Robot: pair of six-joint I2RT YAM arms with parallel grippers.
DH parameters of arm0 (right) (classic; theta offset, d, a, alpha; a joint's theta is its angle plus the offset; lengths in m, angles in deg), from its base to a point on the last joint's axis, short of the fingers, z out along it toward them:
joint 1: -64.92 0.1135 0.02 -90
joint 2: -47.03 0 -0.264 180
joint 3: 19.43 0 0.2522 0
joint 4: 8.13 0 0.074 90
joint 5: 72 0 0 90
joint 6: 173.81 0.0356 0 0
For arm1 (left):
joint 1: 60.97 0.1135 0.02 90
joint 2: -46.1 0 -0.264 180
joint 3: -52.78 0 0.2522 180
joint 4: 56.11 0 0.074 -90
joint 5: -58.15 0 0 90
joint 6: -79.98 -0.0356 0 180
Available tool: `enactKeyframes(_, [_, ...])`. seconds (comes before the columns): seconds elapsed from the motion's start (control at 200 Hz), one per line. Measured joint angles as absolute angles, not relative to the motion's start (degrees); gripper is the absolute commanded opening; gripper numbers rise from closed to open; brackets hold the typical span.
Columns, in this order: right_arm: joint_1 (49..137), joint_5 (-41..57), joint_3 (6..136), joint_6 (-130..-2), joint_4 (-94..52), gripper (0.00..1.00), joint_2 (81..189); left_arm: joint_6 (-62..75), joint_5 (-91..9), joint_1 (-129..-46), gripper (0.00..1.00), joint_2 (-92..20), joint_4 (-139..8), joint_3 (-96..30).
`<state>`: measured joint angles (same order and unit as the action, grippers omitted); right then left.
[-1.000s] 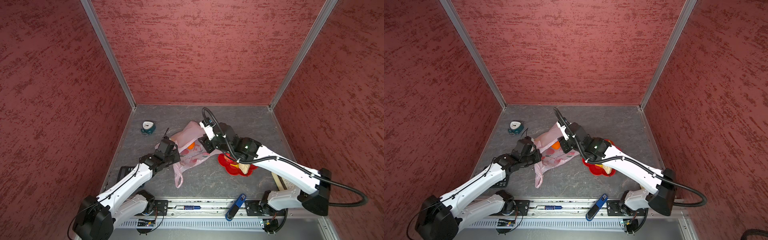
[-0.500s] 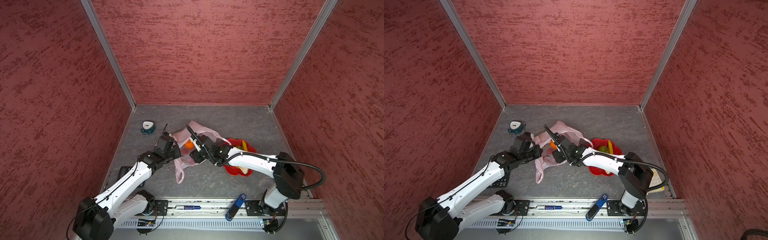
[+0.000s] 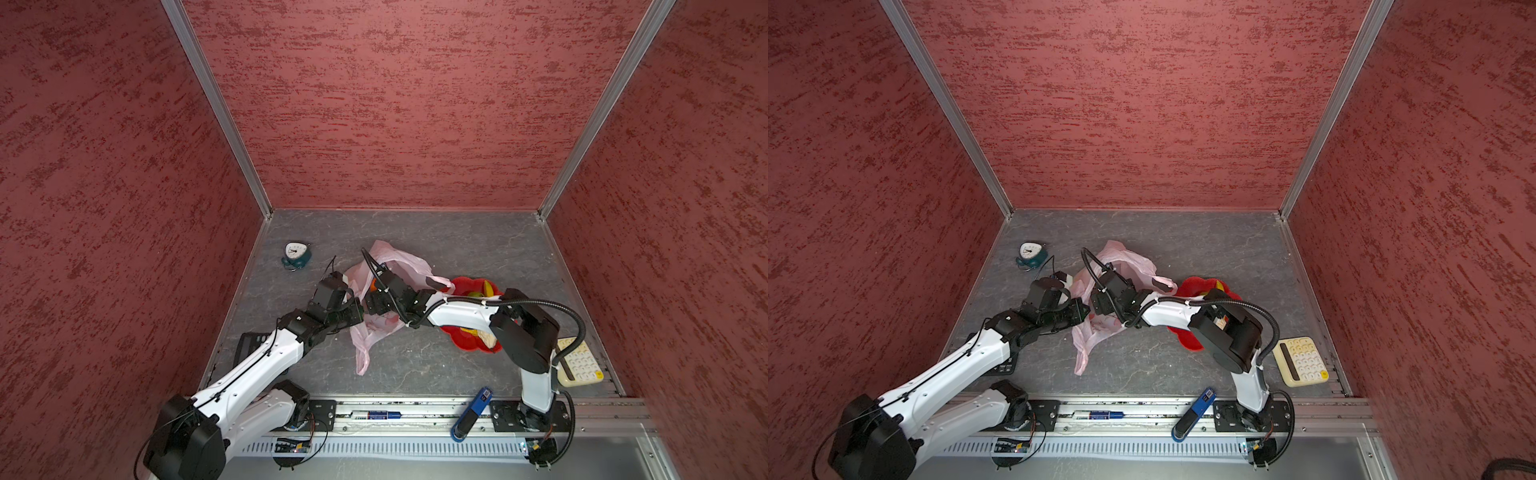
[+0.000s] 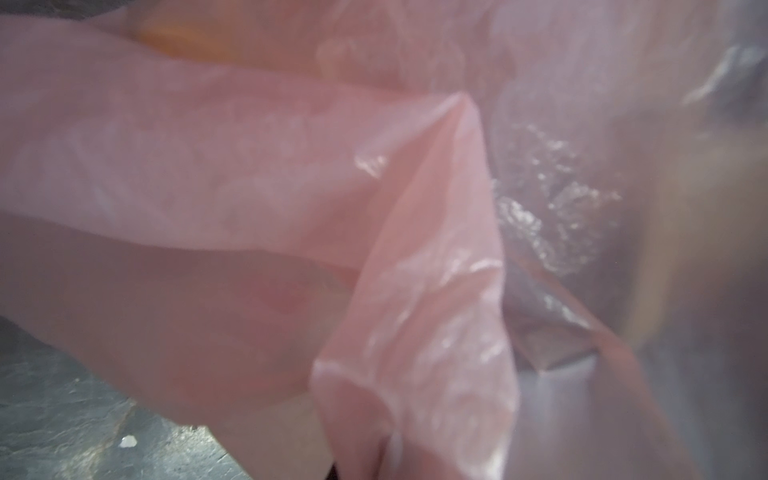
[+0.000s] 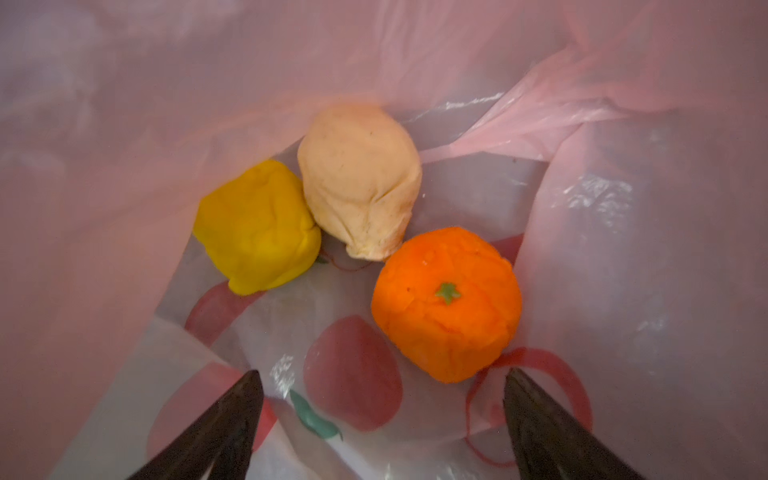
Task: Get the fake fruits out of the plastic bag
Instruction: 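Lower the right gripper onto the orange fruit inside the bag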
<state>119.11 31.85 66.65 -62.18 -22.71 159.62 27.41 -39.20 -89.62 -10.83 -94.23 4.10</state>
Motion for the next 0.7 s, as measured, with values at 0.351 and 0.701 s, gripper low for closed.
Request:
enactKeyframes(0.351, [117.1, 34.4, 71.0, -58.7, -21.2, 0.9, 164.5, 26.1, -40.2, -89.7, 0.09, -10.1, -93.3, 4.1])
enactKeyframes(0.701, [116.1, 33.7, 74.7, -57.6, -23.4, 0.84, 166.9, 26.1, -40.4, -89.9, 0.09, -10.1, -92.9, 4.1])
